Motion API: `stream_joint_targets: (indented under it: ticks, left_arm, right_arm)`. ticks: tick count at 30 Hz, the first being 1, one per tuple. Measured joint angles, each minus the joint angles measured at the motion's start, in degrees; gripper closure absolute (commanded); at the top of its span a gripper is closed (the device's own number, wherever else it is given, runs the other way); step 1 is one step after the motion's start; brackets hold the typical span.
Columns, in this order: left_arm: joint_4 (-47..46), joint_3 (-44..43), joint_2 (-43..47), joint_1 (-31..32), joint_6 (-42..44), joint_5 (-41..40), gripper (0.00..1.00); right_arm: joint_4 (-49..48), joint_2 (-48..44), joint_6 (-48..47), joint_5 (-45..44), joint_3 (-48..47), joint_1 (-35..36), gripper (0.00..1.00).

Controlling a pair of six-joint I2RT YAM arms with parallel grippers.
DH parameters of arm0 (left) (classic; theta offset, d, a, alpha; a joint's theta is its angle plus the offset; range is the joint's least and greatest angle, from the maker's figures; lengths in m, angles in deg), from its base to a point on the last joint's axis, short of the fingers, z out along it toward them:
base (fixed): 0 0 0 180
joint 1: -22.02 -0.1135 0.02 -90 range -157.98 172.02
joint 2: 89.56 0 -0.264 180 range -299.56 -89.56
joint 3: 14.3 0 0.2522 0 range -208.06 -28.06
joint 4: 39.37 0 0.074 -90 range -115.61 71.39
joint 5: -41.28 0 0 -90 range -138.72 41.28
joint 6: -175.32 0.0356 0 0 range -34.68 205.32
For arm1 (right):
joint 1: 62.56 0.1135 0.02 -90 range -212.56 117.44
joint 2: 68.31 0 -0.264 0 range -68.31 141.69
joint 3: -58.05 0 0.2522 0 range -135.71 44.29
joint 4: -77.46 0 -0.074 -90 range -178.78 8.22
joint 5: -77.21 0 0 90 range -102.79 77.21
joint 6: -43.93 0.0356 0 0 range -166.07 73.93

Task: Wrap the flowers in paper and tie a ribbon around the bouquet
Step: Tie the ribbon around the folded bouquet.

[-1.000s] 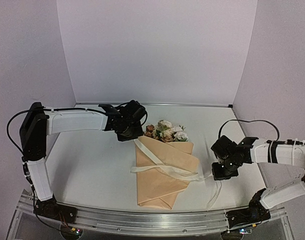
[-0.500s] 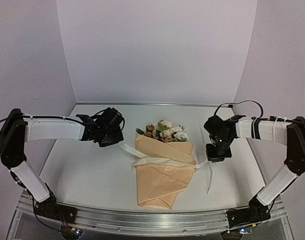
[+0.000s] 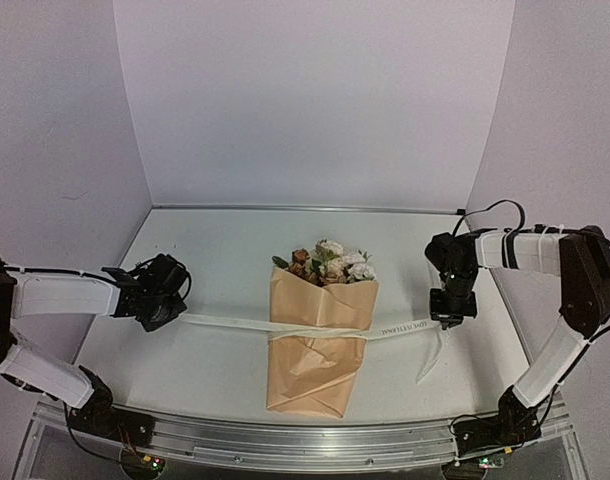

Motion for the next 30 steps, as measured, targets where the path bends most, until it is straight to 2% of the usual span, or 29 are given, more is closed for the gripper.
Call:
stream_joint_targets:
  ticks: [7, 15, 25, 30]
  left_arm:
    - [-2.34, 5.39, 3.61, -16.61, 1.13, 4.11, 1.0]
    - [-6.53, 5.4, 3.22, -30.19, 5.61, 11.69, 1.0]
    - [-8.62, 5.11, 0.55, -38.04, 9.91, 19.65, 1.0]
    - [-9.67, 5.1, -1.07, -43.93, 11.0, 24.18, 1.0]
  right_arm:
    - [0.34, -0.81, 2.11, 1.13, 3.14, -10.05, 1.0]
    - [1.84, -2.95, 3.89, 4.71, 5.79, -21.7, 1.0]
    - [4.13, -3.17, 3.77, 9.01, 5.79, -30.71, 1.0]
    - [5.44, -3.54, 3.65, 10.96, 5.79, -34.21, 1.0]
